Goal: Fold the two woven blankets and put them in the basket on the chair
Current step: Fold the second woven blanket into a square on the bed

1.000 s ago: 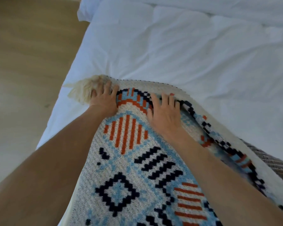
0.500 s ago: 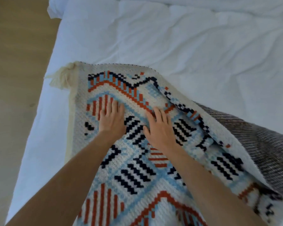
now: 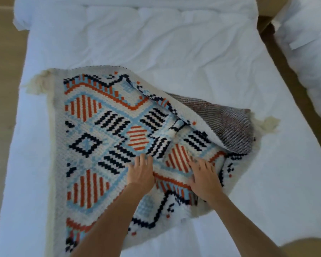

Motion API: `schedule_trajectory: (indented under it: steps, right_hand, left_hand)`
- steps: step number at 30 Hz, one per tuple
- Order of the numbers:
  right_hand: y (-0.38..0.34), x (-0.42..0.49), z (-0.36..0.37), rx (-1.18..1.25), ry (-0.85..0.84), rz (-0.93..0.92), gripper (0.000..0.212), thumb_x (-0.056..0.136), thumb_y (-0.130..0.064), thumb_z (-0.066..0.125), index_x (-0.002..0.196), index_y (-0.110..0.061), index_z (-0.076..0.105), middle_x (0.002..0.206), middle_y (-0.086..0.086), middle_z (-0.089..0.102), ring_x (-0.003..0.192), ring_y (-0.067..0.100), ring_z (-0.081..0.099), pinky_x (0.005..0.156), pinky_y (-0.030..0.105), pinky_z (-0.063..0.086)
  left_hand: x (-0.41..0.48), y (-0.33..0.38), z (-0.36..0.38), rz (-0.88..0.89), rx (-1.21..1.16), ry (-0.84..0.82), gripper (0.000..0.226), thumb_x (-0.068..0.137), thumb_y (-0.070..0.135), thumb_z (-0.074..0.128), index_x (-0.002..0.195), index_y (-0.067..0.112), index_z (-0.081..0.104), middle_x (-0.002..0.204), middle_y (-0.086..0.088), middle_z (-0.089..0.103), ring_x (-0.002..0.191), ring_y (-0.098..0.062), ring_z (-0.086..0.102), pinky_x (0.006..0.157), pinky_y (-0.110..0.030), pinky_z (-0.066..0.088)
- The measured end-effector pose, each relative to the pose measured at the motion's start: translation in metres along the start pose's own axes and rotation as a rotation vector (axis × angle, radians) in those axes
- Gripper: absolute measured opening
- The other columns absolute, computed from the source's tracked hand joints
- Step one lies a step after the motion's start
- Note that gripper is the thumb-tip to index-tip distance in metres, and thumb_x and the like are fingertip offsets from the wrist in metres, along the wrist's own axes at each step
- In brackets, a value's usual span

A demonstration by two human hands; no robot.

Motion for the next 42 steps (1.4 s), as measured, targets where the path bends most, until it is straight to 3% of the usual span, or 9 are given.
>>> schedule_trajectory:
  steps: [2,6,12,18,26,35,39,42]
  right_hand:
    - [0.027,-0.015,0.000,0.002,-0.012,0.007,0.037,0.084,-0.024,0.046,0.116,-0.011,0.059,0.120,0.013,0.056,0.113,0.033,0.053,0.095,0.044,0.043]
    - [0.075,-0.036,0.012,-0.020,-0.103,-0.044,0.037,0.083,-0.016,0.055,0.119,-0.011,0.055,0.127,0.010,0.050,0.121,0.030,0.044,0.100,0.039,0.036]
    - [0.155,-0.061,0.013,-0.014,-0.014,-0.139,0.046,0.051,-0.002,0.075,0.095,-0.009,0.066,0.096,0.010,0.063,0.089,0.031,0.063,0.069,0.037,0.053]
    - [0.232,-0.063,-0.001,-0.049,0.034,-0.160,0.054,0.035,-0.004,0.083,0.088,-0.009,0.071,0.089,0.009,0.067,0.079,0.029,0.067,0.060,0.036,0.056]
    - [0.269,-0.036,-0.023,-0.058,0.108,-0.168,0.055,0.043,0.005,0.081,0.095,-0.006,0.070,0.096,0.012,0.067,0.085,0.032,0.066,0.065,0.040,0.055]
    - [0.305,-0.001,-0.043,-0.158,0.072,-0.142,0.065,0.039,0.006,0.084,0.101,-0.008,0.069,0.106,0.014,0.066,0.092,0.034,0.064,0.068,0.041,0.054]
    - [0.308,0.028,-0.048,-0.190,0.111,-0.215,0.069,0.045,0.011,0.076,0.110,-0.009,0.063,0.115,0.017,0.060,0.101,0.037,0.059,0.075,0.041,0.052]
    - [0.307,0.052,-0.045,-0.221,0.168,-0.313,0.054,0.064,0.005,0.053,0.116,-0.008,0.059,0.119,0.019,0.056,0.109,0.039,0.054,0.084,0.045,0.050]
  left_hand:
    - [-0.010,0.021,0.002,0.017,0.007,0.018,0.056,0.091,0.017,0.044,0.142,0.011,0.022,0.142,-0.014,0.027,0.129,-0.031,0.032,0.102,-0.039,0.038]
    - [-0.023,0.063,0.004,0.027,0.032,0.073,0.046,0.088,0.015,0.044,0.132,0.012,0.033,0.130,-0.012,0.036,0.118,-0.028,0.039,0.097,-0.036,0.038]
    - [-0.039,0.158,0.015,-0.013,0.014,0.070,0.046,0.091,0.020,0.038,0.136,0.012,0.032,0.134,-0.012,0.035,0.119,-0.028,0.038,0.096,-0.037,0.037]
    - [-0.041,0.252,0.014,-0.018,0.016,0.084,0.038,0.093,0.025,0.037,0.129,0.012,0.037,0.131,-0.010,0.037,0.118,-0.028,0.037,0.097,-0.038,0.034]
    - [-0.014,0.293,0.021,-0.022,0.036,0.037,0.046,0.094,0.028,0.039,0.137,0.012,0.030,0.137,-0.011,0.032,0.122,-0.028,0.035,0.097,-0.039,0.036]
    - [0.024,0.326,0.012,-0.007,0.044,0.046,0.055,0.087,0.025,0.049,0.136,0.012,0.027,0.136,-0.013,0.030,0.120,-0.030,0.036,0.095,-0.039,0.039]
    - [0.045,0.344,0.007,-0.045,0.047,0.091,0.062,0.085,0.025,0.055,0.138,0.013,0.025,0.137,-0.014,0.028,0.123,-0.031,0.034,0.094,-0.040,0.039]
    - [0.057,0.355,0.006,-0.099,0.066,0.128,0.065,0.080,0.021,0.060,0.135,0.015,0.026,0.134,-0.014,0.029,0.118,-0.032,0.036,0.088,-0.042,0.042]
Point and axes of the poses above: each hand's wrist, its own x-axis towards the middle knuckle, its own z-axis out of the palm, y = z × x, the point moved 9 cm from there along x, towards the middle knuckle
